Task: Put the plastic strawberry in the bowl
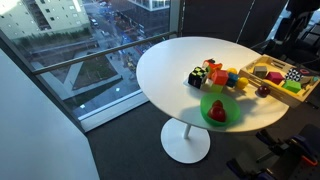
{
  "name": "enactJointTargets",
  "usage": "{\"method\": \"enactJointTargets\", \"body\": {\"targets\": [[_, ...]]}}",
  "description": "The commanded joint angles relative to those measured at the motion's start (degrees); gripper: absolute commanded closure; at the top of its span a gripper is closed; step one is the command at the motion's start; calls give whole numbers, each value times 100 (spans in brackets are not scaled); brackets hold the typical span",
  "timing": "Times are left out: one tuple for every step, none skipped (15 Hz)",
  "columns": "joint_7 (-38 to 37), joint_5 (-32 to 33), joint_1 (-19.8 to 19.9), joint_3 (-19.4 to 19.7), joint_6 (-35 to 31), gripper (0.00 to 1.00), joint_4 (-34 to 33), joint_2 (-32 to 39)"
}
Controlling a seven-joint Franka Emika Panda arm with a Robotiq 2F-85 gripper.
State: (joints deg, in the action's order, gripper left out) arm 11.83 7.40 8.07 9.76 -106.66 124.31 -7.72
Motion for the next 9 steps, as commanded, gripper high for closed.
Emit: {"method": "enactJointTargets", "body": {"targets": [[175,-83,31,41,140,0,-173,-247],[165,-92,28,46,124,0,-179,-314],[166,-104,23,53,107,0,-177,-374],[149,-111,20,57,79,0,-172,-424],[142,-119,15,61,71,0,-174,-458],[117,-112,12,59,36,0,-161,-478],[3,-13,5,21,13,0,-116,-395],[3,-13,4,22,13,0,-116,-424],[3,-13,4,22,13,0,-116,-438]]}}
